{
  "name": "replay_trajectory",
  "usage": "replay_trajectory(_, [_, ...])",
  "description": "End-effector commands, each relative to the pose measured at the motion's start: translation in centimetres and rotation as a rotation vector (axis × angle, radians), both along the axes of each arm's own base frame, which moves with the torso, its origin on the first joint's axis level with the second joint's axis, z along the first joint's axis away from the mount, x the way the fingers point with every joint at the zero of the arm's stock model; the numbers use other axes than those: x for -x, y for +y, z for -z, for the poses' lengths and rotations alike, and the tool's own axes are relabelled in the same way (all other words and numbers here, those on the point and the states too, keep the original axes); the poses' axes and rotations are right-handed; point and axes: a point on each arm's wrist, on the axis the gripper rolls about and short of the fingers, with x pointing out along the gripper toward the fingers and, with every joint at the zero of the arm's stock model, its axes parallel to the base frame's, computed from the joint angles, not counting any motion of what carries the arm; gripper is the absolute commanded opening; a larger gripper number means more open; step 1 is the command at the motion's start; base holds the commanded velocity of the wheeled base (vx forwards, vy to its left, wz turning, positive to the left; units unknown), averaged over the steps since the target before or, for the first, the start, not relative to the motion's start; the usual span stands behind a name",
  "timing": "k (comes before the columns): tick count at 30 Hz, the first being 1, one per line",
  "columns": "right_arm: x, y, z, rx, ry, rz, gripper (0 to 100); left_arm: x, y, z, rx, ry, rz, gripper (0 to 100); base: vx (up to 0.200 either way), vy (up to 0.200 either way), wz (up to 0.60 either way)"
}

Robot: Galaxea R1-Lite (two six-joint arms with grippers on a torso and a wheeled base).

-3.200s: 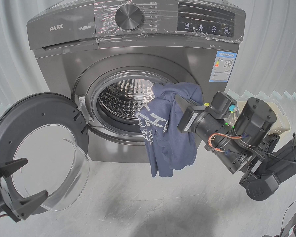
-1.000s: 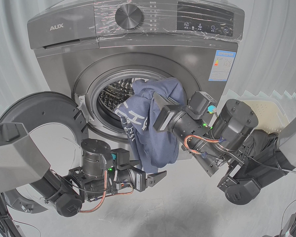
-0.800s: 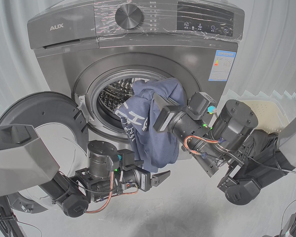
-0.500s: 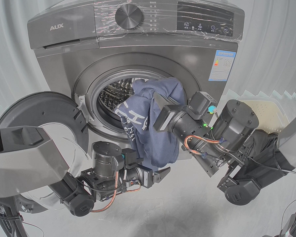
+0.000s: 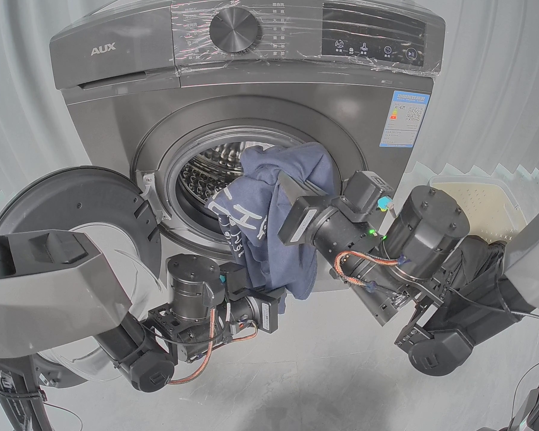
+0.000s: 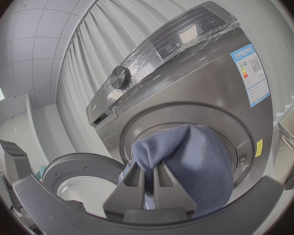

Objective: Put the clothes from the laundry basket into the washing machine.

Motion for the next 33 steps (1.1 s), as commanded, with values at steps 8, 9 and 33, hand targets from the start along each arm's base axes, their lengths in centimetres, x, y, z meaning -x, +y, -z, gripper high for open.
replay_trajectory(8, [-0.1, -0.2, 0.3, 0.009, 0.007, 0.005, 0, 1.4, 0.7, -2.2, 0.037, -0.040, 0.020, 0, 0.000, 0.000, 0.00])
replay_trajectory(9, [-0.1, -0.2, 0.3, 0.009, 0.007, 0.005, 0, 1.4, 0.7, -2.2, 0.037, -0.040, 0.020, 0, 0.000, 0.000, 0.00])
replay_trajectory(33, [-1.2, -1.7, 2.2, 0.062, 0.052, 0.053, 100, 2.6, 2.2, -4.1, 0.146, -0.172, -0.004, 0, 0.000, 0.000, 0.00])
